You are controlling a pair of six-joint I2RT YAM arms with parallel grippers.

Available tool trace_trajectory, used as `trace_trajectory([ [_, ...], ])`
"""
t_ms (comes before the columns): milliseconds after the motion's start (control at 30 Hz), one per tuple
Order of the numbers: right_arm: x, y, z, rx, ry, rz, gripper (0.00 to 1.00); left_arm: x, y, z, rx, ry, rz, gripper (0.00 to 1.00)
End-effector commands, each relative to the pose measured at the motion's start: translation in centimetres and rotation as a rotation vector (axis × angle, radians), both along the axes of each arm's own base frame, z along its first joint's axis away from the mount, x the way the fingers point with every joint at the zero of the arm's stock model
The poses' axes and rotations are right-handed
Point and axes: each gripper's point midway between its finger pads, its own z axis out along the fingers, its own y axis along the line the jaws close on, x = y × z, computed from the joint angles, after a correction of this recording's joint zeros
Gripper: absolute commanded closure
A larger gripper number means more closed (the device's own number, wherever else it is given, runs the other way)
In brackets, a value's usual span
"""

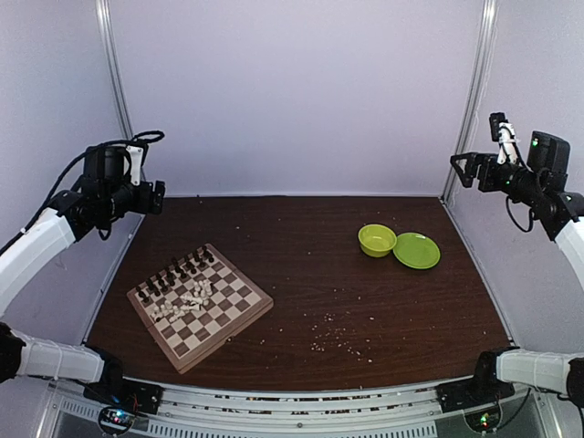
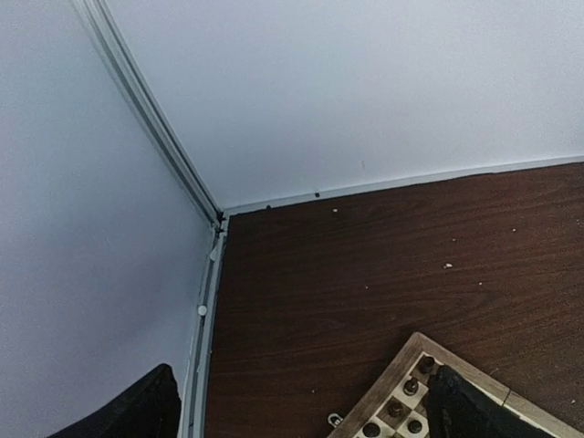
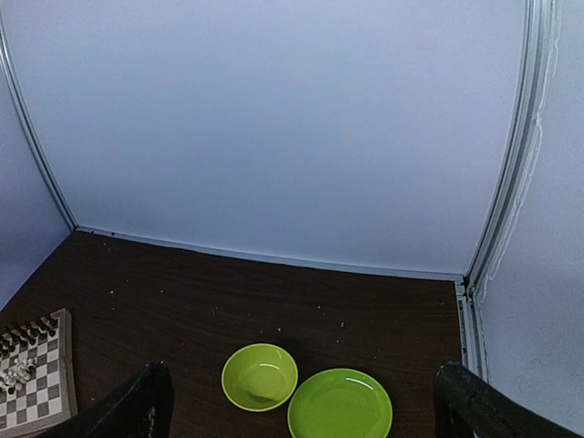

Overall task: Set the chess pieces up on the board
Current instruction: Move the chessboard to the center of the board.

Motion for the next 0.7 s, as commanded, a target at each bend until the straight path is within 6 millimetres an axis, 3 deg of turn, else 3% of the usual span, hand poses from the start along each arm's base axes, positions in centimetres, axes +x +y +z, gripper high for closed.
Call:
trace_trajectory([
  [0, 0.4, 0.8, -3.3, -0.012, 0.078, 0.027, 0.01, 0.3, 2.2, -0.1, -0.042, -0.010, 0.089, 0.03],
  [300, 0.1, 3.6, -8.6, -0.103, 0.223, 0.177, 0.02, 0.2, 5.7, -1.5, -0.103, 0.058, 0.197, 0.07],
  [433, -0.5, 6.5, -10.3, -0.146, 0.264, 0.305, 0.09, 0.1, 8.6, -2.3, -0.128, 0.109, 0.273, 0.08],
  [667, -1.9, 14.3, -13.8, -0.217, 0.318, 0.559, 0.26, 1.7, 12.2, -7.8, -0.203, 0.371, 0.343, 0.38],
])
